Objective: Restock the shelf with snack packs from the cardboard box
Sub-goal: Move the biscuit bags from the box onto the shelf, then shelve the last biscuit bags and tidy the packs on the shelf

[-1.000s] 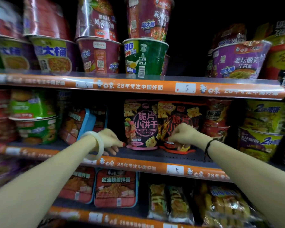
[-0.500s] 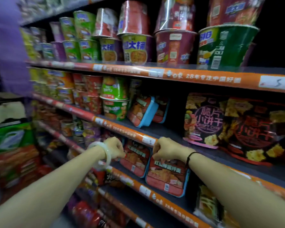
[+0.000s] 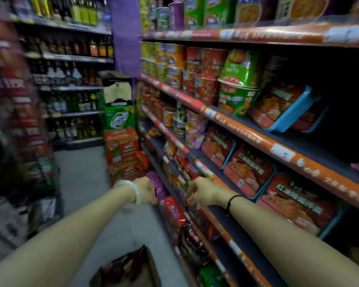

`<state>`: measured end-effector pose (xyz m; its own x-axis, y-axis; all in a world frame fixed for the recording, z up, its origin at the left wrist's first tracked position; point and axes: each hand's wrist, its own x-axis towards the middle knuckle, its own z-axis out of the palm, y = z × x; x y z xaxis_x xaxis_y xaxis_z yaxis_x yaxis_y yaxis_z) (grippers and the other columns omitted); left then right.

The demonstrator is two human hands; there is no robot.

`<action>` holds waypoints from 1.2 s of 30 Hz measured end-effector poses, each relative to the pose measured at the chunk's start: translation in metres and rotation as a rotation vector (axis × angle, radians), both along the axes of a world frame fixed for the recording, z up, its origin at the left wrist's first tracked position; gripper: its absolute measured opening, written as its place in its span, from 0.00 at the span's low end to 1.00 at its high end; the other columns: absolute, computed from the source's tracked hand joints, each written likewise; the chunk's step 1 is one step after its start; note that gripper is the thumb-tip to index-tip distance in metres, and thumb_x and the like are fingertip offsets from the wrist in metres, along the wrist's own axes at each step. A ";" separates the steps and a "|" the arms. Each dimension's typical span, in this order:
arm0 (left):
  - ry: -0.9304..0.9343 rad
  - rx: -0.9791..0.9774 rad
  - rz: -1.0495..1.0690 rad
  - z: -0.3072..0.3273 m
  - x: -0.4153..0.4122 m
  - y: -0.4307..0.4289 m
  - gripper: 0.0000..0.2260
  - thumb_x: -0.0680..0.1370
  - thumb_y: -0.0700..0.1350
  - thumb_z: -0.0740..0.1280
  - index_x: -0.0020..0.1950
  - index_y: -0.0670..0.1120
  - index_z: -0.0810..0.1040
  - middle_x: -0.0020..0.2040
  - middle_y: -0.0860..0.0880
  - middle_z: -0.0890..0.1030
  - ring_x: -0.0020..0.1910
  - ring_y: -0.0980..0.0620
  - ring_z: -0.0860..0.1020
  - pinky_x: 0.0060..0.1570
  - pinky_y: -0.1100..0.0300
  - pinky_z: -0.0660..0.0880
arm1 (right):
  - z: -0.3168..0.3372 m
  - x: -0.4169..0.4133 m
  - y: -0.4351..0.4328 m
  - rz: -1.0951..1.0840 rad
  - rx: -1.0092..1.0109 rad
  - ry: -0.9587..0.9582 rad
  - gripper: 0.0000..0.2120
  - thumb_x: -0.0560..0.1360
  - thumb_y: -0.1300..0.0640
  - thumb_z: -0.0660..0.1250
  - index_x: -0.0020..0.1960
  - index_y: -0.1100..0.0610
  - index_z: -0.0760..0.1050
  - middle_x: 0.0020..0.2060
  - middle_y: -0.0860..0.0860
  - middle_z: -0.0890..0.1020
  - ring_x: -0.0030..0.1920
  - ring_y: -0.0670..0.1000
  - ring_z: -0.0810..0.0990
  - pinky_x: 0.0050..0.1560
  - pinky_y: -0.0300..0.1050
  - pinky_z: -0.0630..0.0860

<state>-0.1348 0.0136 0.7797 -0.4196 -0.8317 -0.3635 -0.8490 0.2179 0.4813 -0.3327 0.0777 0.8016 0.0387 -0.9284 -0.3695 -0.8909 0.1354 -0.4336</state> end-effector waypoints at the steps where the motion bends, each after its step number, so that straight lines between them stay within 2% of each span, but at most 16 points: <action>1: 0.008 0.012 0.043 -0.006 0.010 -0.003 0.05 0.72 0.42 0.71 0.37 0.45 0.78 0.27 0.51 0.76 0.24 0.58 0.74 0.19 0.71 0.67 | -0.005 0.007 -0.007 0.008 -0.005 -0.024 0.09 0.73 0.58 0.69 0.48 0.64 0.81 0.40 0.59 0.85 0.39 0.54 0.84 0.40 0.48 0.80; 3: 0.020 0.034 0.081 -0.015 0.026 -0.009 0.05 0.72 0.41 0.70 0.37 0.45 0.77 0.30 0.50 0.76 0.29 0.55 0.75 0.23 0.69 0.69 | -0.015 0.024 -0.023 0.050 -0.006 -0.026 0.08 0.73 0.59 0.70 0.46 0.64 0.80 0.39 0.60 0.85 0.39 0.55 0.84 0.43 0.49 0.80; 6: 0.047 0.053 0.103 -0.029 0.047 -0.027 0.07 0.73 0.42 0.71 0.36 0.45 0.76 0.29 0.50 0.75 0.26 0.58 0.73 0.20 0.72 0.67 | -0.029 0.043 -0.048 0.061 0.012 -0.045 0.08 0.72 0.59 0.70 0.46 0.65 0.80 0.35 0.59 0.83 0.39 0.55 0.83 0.43 0.48 0.79; 9: 0.002 0.099 0.117 -0.045 0.066 -0.042 0.06 0.73 0.44 0.71 0.41 0.43 0.76 0.31 0.51 0.74 0.28 0.56 0.72 0.23 0.69 0.68 | -0.042 0.062 -0.073 0.074 0.032 -0.069 0.09 0.73 0.58 0.71 0.47 0.64 0.80 0.29 0.53 0.81 0.38 0.52 0.83 0.50 0.47 0.78; 10: -0.010 0.119 0.118 -0.051 0.072 -0.050 0.07 0.74 0.44 0.71 0.41 0.43 0.76 0.31 0.50 0.75 0.29 0.56 0.72 0.25 0.67 0.69 | -0.049 0.067 -0.081 0.076 0.032 -0.068 0.08 0.73 0.57 0.71 0.46 0.63 0.81 0.30 0.53 0.81 0.40 0.52 0.83 0.48 0.44 0.78; 11: -0.022 0.137 0.121 -0.056 0.077 -0.056 0.07 0.74 0.45 0.71 0.42 0.42 0.77 0.32 0.50 0.75 0.29 0.55 0.72 0.27 0.65 0.70 | -0.056 0.072 -0.088 0.080 0.023 -0.065 0.08 0.73 0.57 0.71 0.46 0.63 0.80 0.32 0.54 0.82 0.39 0.52 0.83 0.41 0.41 0.77; 13: -0.046 0.167 0.128 -0.067 0.086 -0.069 0.07 0.74 0.45 0.71 0.44 0.42 0.78 0.32 0.50 0.75 0.30 0.54 0.72 0.30 0.63 0.70 | -0.071 0.079 -0.100 0.065 0.030 -0.074 0.07 0.72 0.57 0.71 0.46 0.61 0.79 0.34 0.53 0.82 0.32 0.47 0.80 0.31 0.36 0.72; 15: -0.054 0.181 0.137 -0.082 0.093 -0.081 0.07 0.74 0.46 0.71 0.45 0.42 0.78 0.33 0.49 0.75 0.32 0.51 0.73 0.32 0.62 0.71 | -0.088 0.083 -0.112 0.067 0.056 -0.083 0.06 0.73 0.58 0.71 0.47 0.60 0.77 0.34 0.50 0.79 0.30 0.43 0.78 0.29 0.35 0.70; 19: -0.079 0.195 0.148 -0.114 0.103 -0.093 0.10 0.74 0.47 0.70 0.50 0.42 0.79 0.39 0.50 0.76 0.42 0.48 0.76 0.40 0.58 0.74 | -0.117 0.088 -0.132 0.035 0.094 -0.105 0.06 0.72 0.59 0.71 0.47 0.60 0.76 0.38 0.52 0.80 0.31 0.44 0.78 0.24 0.30 0.70; 23: -0.073 0.220 0.214 -0.148 0.114 -0.102 0.11 0.73 0.47 0.71 0.52 0.43 0.79 0.46 0.48 0.79 0.45 0.49 0.78 0.46 0.56 0.77 | -0.149 0.092 -0.147 0.041 0.141 -0.108 0.09 0.73 0.60 0.71 0.49 0.63 0.76 0.39 0.55 0.81 0.31 0.46 0.79 0.29 0.36 0.73; 28: -0.069 0.216 0.301 -0.186 0.126 -0.112 0.11 0.72 0.48 0.72 0.51 0.43 0.80 0.50 0.46 0.81 0.47 0.48 0.79 0.49 0.56 0.77 | -0.193 0.098 -0.170 0.057 0.176 -0.109 0.11 0.72 0.59 0.72 0.51 0.62 0.76 0.32 0.50 0.79 0.30 0.46 0.80 0.31 0.38 0.73; 33: -0.061 0.219 0.372 -0.232 0.132 -0.120 0.12 0.72 0.46 0.72 0.53 0.42 0.80 0.51 0.45 0.81 0.46 0.51 0.76 0.46 0.59 0.74 | -0.243 0.103 -0.186 0.091 0.224 -0.094 0.11 0.71 0.57 0.71 0.52 0.58 0.76 0.37 0.53 0.82 0.38 0.51 0.85 0.28 0.38 0.75; 36: -0.056 0.229 0.387 -0.261 0.134 -0.122 0.13 0.73 0.44 0.70 0.56 0.42 0.78 0.54 0.45 0.80 0.48 0.50 0.77 0.48 0.59 0.74 | -0.277 0.104 -0.194 0.108 0.223 -0.079 0.11 0.70 0.57 0.71 0.51 0.57 0.77 0.41 0.55 0.84 0.42 0.53 0.84 0.43 0.47 0.81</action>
